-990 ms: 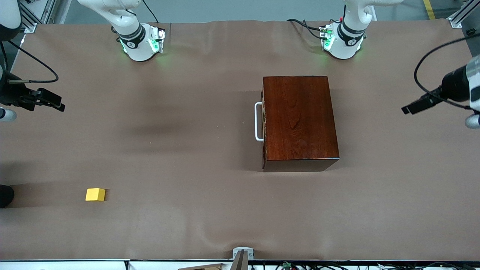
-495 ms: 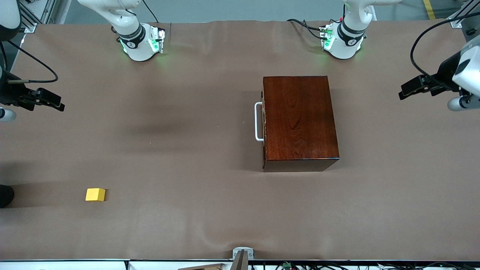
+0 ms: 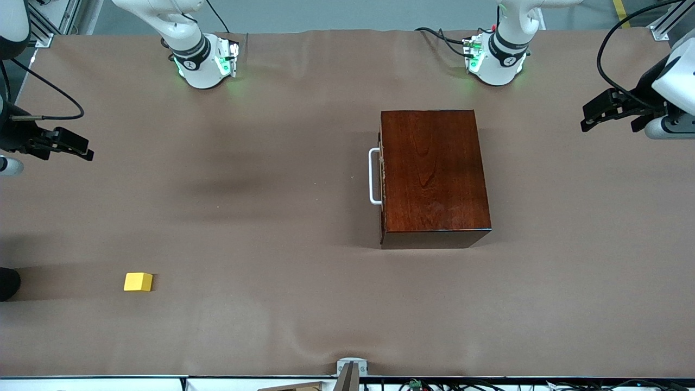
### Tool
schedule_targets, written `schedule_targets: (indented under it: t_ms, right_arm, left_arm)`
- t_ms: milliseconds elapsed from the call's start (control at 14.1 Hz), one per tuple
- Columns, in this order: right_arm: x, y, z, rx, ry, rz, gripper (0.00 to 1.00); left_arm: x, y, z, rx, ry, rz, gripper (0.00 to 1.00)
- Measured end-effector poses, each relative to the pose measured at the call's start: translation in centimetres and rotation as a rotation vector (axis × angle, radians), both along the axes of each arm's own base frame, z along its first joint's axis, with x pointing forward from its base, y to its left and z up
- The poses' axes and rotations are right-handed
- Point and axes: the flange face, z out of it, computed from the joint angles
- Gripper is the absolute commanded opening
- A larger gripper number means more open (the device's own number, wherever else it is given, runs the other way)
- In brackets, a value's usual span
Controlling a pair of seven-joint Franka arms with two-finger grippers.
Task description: Open drawer, take yellow block, close drawer
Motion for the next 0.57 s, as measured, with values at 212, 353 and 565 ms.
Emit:
schedule_targets:
  t_ms: [212, 353, 565]
  right_arm:
    - [0.0, 0.0, 0.0, 0.0, 0.0, 0.0, 1.0]
    - [0.0, 0.0, 0.0, 0.0, 0.0, 0.0, 1.0]
    - [0.0, 0.0, -0.1, 0.0, 0.003, 0.0, 1.0]
  left_arm:
    - [0.0, 0.1, 0.0, -0.001, -0.001, -0.059, 1.0]
    - [0.0, -0.5, -0.1, -0.001, 0.001, -0.075, 1.0]
    - [-0.1, -0.8, -0.3, -0.001, 0.007, -0.079, 1.0]
